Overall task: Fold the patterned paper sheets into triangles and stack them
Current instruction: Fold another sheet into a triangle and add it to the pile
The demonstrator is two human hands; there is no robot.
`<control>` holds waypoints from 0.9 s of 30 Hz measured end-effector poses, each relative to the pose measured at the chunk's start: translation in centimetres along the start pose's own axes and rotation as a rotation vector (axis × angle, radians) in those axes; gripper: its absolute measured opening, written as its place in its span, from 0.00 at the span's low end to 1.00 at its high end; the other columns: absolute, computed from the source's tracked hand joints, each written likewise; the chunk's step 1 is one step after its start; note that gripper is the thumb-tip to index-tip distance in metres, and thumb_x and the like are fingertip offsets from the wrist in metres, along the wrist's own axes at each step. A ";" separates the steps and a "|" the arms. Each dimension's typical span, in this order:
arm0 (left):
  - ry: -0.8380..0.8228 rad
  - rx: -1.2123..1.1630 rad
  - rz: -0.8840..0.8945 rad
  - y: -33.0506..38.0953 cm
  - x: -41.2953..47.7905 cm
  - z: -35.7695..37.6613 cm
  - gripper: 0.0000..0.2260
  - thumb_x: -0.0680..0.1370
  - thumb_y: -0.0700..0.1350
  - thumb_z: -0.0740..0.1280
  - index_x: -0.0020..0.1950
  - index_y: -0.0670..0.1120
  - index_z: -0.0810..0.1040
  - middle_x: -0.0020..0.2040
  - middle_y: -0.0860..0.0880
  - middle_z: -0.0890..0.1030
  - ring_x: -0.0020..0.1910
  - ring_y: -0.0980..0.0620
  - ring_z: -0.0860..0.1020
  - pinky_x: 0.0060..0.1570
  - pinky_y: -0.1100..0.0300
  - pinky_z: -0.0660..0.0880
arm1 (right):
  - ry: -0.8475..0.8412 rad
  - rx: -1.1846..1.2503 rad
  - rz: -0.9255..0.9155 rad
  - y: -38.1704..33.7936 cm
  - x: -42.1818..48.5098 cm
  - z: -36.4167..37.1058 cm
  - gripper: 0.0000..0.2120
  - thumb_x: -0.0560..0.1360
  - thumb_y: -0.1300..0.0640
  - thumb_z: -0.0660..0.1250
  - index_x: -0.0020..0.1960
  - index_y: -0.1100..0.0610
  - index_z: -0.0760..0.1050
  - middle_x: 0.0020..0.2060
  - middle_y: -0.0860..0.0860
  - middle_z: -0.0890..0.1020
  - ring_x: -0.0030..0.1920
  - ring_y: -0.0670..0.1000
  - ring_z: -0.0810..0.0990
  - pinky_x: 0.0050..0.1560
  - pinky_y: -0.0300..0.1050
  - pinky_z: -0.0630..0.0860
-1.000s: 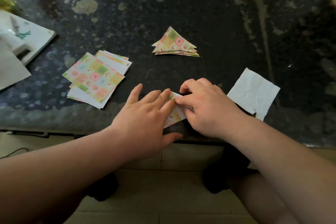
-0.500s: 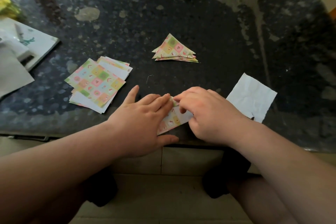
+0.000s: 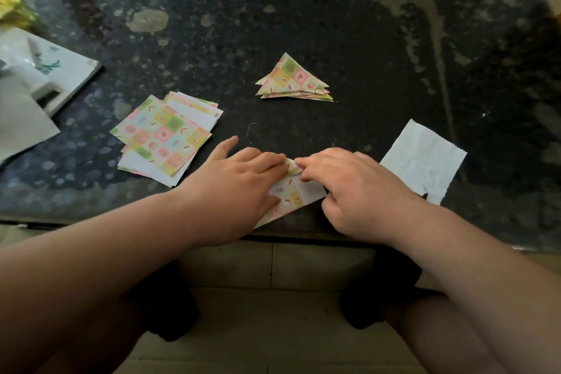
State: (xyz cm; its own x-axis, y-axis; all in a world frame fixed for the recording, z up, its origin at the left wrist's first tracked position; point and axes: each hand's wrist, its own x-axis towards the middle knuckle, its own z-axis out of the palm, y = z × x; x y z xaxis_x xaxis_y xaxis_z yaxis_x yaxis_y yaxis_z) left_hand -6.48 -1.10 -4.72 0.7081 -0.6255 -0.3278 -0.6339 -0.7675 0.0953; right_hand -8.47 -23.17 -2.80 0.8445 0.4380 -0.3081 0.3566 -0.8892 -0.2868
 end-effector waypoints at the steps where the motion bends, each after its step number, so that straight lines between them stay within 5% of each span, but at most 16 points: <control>1: 0.016 0.001 0.006 0.0 0.0 0.3 0.27 0.84 0.59 0.52 0.82 0.55 0.54 0.81 0.57 0.57 0.78 0.53 0.59 0.80 0.43 0.47 | -0.010 -0.007 -0.003 0.0 0.0 0.0 0.25 0.79 0.58 0.59 0.76 0.46 0.69 0.78 0.40 0.66 0.77 0.42 0.59 0.74 0.47 0.62; 6: 0.077 0.002 0.023 -0.1 0.1 1.0 0.26 0.83 0.57 0.58 0.81 0.53 0.61 0.79 0.56 0.62 0.75 0.51 0.65 0.79 0.41 0.53 | -0.035 -0.031 -0.016 -0.2 -0.3 -0.1 0.27 0.80 0.58 0.59 0.77 0.45 0.67 0.79 0.40 0.63 0.79 0.43 0.57 0.75 0.48 0.61; 12: 0.070 0.024 0.007 0.0 0.2 0.9 0.28 0.83 0.56 0.58 0.82 0.54 0.56 0.79 0.55 0.62 0.75 0.50 0.64 0.79 0.42 0.49 | -0.047 -0.051 -0.018 -0.4 -0.3 -0.2 0.27 0.80 0.58 0.59 0.78 0.45 0.67 0.80 0.40 0.62 0.80 0.44 0.56 0.76 0.50 0.61; 21: 0.127 0.117 0.025 0.7 -0.1 0.8 0.26 0.79 0.53 0.60 0.77 0.49 0.69 0.74 0.50 0.70 0.70 0.46 0.70 0.75 0.37 0.58 | -0.023 -0.057 -0.048 -0.4 -0.3 0.3 0.23 0.79 0.57 0.60 0.73 0.47 0.73 0.80 0.44 0.64 0.80 0.47 0.57 0.74 0.51 0.62; 27: -0.017 0.189 -0.005 1.6 -0.1 0.0 0.29 0.85 0.57 0.50 0.84 0.50 0.46 0.83 0.53 0.53 0.81 0.51 0.51 0.78 0.37 0.40 | 0.059 -0.030 -0.066 -0.8 0.3 0.2 0.16 0.77 0.60 0.62 0.63 0.52 0.77 0.70 0.48 0.76 0.75 0.52 0.66 0.70 0.54 0.67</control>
State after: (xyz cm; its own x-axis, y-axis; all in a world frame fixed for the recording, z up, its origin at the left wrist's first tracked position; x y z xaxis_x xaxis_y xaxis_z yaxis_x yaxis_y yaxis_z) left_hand -7.51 -2.28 -4.55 0.7072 -0.6180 -0.3435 -0.6785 -0.7297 -0.0841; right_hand -8.57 -22.31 -2.85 0.8404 0.4884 -0.2350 0.4236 -0.8623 -0.2775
